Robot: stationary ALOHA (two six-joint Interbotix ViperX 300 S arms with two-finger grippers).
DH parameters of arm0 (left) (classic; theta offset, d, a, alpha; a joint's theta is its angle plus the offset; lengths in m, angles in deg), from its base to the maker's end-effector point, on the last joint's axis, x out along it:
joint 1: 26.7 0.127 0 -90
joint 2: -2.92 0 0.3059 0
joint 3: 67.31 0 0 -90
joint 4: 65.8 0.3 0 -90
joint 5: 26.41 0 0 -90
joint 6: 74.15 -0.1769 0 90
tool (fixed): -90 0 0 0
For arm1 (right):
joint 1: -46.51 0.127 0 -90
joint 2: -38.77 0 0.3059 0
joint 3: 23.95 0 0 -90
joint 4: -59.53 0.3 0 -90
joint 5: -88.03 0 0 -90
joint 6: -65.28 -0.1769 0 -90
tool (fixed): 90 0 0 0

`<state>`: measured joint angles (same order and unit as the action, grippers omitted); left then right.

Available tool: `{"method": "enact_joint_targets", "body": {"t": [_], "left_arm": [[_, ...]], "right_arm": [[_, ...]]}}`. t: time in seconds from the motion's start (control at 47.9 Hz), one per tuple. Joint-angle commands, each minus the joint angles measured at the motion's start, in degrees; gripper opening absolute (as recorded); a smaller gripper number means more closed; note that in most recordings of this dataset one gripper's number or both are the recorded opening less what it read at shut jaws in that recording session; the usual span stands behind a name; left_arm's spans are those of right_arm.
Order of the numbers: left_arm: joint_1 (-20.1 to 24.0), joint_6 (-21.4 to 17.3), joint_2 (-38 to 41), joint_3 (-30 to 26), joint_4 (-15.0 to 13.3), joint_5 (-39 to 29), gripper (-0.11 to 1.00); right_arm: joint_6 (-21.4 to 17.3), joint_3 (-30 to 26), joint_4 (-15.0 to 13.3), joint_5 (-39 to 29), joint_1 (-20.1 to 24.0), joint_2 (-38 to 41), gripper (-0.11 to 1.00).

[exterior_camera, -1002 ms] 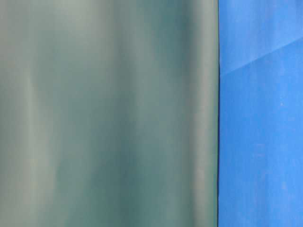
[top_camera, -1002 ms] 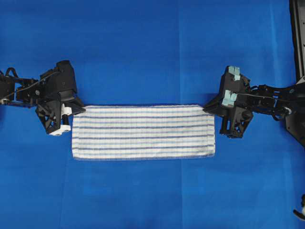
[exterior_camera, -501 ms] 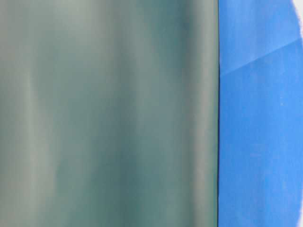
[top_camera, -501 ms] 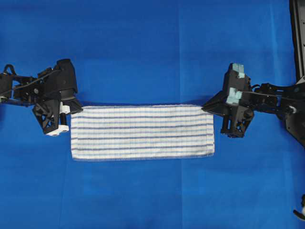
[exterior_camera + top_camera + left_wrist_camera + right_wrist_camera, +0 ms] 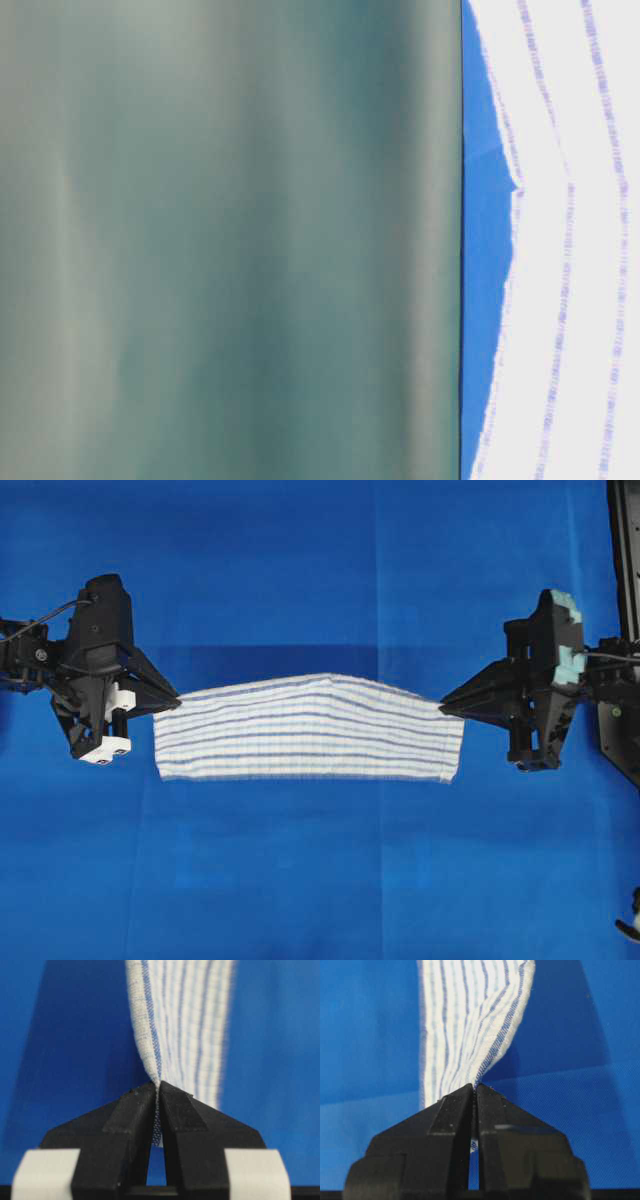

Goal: Fold the blue towel.
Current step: 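Lift the strip and rotate it to lie vertically, right gripper at top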

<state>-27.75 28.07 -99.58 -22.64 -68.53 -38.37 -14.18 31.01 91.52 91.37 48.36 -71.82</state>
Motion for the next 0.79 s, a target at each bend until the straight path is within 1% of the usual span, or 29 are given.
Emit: {"method": "enact_joint_targets", "body": {"t": [0.0, 0.146, 0.251, 0.313, 0.459, 0.564, 0.772], "left_arm": [[-0.6, 0.7, -0.4, -2.3, 0.1, 0.4, 0.02], [-2.5, 3.5, 0.4, -5.2, 0.1, 0.5, 0.02], [-4.0, 4.7, 1.6, -7.0, 0.1, 1.1, 0.02], [-4.8, 4.9, 2.5, -8.0, 0.1, 2.1, 0.02], [-6.5, 5.2, 5.1, -10.5, 0.1, 6.2, 0.02], [-7.1, 6.0, 6.9, -12.6, 0.1, 9.6, 0.02], [-7.3, 6.4, 12.8, -16.4, 0.1, 16.7, 0.02]], "right_arm": [[0.1, -1.1, -0.1, 0.0, -0.4, -0.4, 0.21], [0.3, -2.4, -0.1, -0.5, -2.4, 0.1, 0.21], [1.1, -4.0, -0.5, -1.6, -6.2, 0.9, 0.21], [1.8, -5.6, -1.3, -2.5, -9.6, 1.9, 0.21], [3.2, -9.4, -2.2, -3.6, -16.1, 5.0, 0.21], [4.2, -12.6, -2.9, -3.8, -19.7, 7.6, 0.21], [6.8, -17.6, -4.7, -3.5, -23.2, 12.4, 0.21]]}}
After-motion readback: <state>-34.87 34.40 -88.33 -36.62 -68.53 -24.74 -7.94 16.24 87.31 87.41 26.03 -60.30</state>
